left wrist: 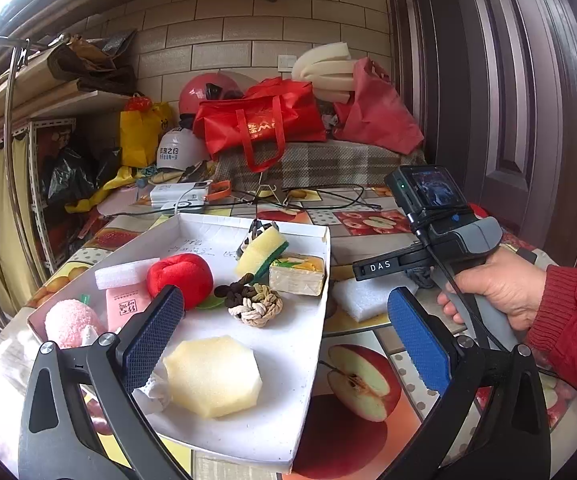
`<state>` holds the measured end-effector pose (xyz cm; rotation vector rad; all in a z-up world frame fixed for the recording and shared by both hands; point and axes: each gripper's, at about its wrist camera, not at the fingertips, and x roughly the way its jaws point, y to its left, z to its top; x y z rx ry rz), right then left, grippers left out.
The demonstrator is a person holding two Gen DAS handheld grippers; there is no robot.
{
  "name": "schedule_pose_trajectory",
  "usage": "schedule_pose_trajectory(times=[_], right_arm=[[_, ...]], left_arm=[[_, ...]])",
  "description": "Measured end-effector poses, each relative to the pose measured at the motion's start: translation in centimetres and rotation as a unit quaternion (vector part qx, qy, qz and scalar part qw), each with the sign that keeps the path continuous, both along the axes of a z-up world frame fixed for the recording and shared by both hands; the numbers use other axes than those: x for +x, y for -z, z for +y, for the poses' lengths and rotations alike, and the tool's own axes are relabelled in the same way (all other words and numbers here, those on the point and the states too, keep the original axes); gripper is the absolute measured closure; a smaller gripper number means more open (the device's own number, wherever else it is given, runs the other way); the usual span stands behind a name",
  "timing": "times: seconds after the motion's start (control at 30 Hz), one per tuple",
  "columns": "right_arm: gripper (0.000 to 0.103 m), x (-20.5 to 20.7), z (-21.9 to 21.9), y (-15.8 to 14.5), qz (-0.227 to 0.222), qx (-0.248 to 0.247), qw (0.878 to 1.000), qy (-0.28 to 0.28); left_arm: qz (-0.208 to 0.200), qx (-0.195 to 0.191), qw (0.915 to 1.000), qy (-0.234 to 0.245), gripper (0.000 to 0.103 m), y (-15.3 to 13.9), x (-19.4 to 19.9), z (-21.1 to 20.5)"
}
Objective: Organize soft objects
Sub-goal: 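Grasp a white foam sheet with the left tool while the right tool grasps the rope knot toy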
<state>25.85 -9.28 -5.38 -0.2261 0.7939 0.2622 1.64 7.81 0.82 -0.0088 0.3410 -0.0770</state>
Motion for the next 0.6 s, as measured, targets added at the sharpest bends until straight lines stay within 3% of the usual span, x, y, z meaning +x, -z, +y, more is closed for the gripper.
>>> schedule_pose_trajectory(times=[0.23, 0.37, 0.53, 0.6], right_arm=[[0.001, -4.5, 1.3, 0.4, -0.002, -0.029, 0.989, -0.144], [0.003, -8.7, 1.0, 0.8, -0.001, -0.037, 0.975, -0.219], [0.003, -13.5, -1.5, 1.2, 0.011, -0.022, 0.968, -0.250], [0.003, -15.1, -3.3, 0.4, -0.017, -0.004, 0.971, -0.237]], left_arm=[[-0.004, -0.001, 1.0000, 0.001, 0.000, 0.0, -0.3, -0.1], [-0.008, -0.002, 1.0000, 0.006, 0.000, 0.0, -0.5, -0.1], [-0.004, -0.006, 0.9988, 0.048, 0.000, -0.1, -0.7, -0.7], [0.001, -0.005, 0.9966, 0.082, 0.000, -0.1, -0.9, -1.4]])
